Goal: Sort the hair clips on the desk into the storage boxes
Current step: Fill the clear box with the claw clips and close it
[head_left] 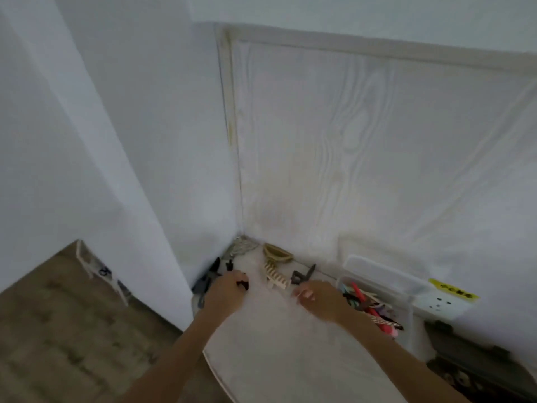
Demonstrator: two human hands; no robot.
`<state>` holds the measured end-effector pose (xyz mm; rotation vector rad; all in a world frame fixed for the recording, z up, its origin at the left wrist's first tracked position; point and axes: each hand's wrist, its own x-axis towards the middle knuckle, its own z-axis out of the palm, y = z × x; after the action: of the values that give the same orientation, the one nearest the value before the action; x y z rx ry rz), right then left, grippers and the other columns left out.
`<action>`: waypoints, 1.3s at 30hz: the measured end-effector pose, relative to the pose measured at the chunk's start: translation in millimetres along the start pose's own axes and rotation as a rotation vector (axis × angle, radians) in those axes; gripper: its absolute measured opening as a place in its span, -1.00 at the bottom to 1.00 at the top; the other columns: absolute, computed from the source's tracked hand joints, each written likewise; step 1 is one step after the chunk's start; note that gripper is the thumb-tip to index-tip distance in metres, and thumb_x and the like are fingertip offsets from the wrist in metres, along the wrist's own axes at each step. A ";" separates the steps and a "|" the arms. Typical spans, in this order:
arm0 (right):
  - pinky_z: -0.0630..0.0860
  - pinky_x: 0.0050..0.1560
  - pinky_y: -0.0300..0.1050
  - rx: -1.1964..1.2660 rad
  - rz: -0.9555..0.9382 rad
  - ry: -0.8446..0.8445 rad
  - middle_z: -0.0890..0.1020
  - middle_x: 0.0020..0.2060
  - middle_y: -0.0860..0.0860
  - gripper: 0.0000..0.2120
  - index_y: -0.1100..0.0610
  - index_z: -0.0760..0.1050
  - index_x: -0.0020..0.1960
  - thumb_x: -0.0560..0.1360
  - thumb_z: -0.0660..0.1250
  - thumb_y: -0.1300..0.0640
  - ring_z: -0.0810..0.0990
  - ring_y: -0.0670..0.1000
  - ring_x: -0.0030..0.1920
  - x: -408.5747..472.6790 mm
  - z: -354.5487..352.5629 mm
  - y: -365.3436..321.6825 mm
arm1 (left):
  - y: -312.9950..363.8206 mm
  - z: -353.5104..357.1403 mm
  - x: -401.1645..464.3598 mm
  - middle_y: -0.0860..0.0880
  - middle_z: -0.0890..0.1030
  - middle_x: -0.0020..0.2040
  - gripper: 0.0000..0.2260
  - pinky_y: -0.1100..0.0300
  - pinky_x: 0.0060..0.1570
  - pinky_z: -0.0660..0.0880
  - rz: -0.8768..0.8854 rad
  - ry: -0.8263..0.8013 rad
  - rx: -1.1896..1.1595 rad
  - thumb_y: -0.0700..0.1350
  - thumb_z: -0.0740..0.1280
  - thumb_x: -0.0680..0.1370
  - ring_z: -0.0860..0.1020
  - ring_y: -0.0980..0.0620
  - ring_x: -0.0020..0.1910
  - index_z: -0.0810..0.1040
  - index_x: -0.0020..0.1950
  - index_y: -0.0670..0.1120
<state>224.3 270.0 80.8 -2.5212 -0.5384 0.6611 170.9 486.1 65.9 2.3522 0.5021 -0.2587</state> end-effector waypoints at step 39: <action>0.37 -0.18 -0.24 0.192 0.100 -0.100 0.48 -0.21 -0.04 -0.83 0.12 0.37 -0.04 0.50 0.31 0.06 0.48 0.01 -0.13 -71.1 31.5 60.9 | 17.9 77.6 -59.3 -0.04 0.62 0.08 -0.77 0.15 -0.03 0.46 -0.009 0.152 -0.097 -0.05 0.39 0.48 0.58 -0.05 0.04 0.56 0.12 -0.01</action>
<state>165.1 197.7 49.0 -2.3559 -0.3658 0.8388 121.3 404.4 39.0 2.2862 0.5852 -0.0581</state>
